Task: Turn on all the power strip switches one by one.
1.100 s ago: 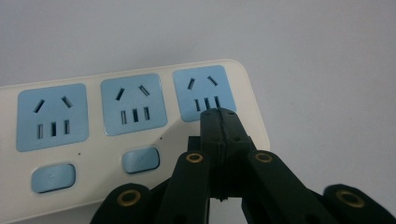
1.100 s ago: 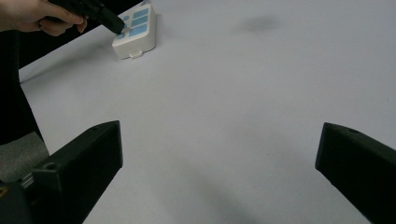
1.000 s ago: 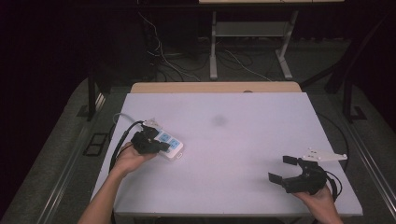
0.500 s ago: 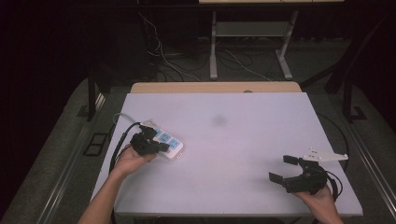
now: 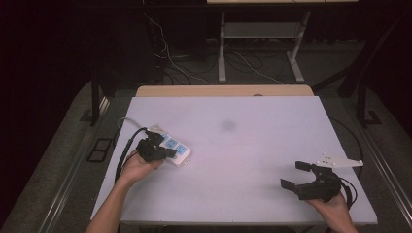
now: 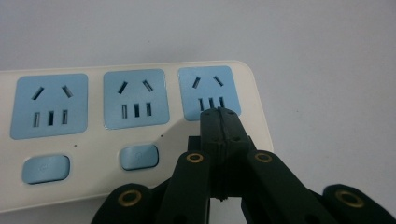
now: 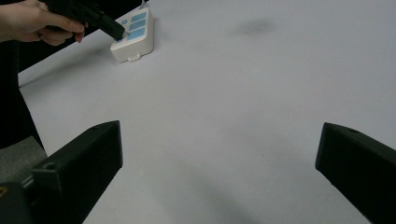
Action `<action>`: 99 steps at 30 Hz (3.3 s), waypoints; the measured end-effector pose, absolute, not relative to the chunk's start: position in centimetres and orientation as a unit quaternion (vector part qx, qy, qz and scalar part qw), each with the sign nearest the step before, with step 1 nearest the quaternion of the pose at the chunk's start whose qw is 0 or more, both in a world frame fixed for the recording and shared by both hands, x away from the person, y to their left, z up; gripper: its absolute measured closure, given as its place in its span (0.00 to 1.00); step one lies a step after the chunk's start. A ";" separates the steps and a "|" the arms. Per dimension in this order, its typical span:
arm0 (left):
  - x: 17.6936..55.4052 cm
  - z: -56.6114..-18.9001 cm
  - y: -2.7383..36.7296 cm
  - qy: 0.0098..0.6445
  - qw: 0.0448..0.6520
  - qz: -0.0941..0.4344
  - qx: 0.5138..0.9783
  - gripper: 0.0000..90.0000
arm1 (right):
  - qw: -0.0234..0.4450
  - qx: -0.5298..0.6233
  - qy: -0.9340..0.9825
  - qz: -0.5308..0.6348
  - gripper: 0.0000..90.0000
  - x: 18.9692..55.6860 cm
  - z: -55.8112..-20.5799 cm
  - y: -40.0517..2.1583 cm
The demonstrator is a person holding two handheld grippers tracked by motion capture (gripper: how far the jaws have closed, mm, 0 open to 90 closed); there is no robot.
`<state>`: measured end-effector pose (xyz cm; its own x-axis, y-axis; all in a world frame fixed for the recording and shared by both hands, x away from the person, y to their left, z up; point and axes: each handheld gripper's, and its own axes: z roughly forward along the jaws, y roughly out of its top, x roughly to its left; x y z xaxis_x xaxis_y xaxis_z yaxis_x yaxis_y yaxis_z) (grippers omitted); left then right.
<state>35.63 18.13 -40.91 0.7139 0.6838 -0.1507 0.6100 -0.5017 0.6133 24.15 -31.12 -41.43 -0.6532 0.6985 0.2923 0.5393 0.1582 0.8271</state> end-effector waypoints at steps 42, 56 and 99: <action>37.6 -37.7 21.8 0.396 0.343 0.062 0.849 1.00 | 0.080 0.413 0.758 0.498 0.01 24.3 -41.6 -31.3; 37.5 -39.3 22.1 0.401 0.327 0.057 0.854 1.00 | 0.079 0.411 0.762 0.494 0.01 24.3 -41.7 -31.1; 37.6 -41.1 21.4 0.417 0.328 0.058 0.846 1.00 | 0.081 0.406 0.763 0.496 0.01 24.2 -41.5 -31.0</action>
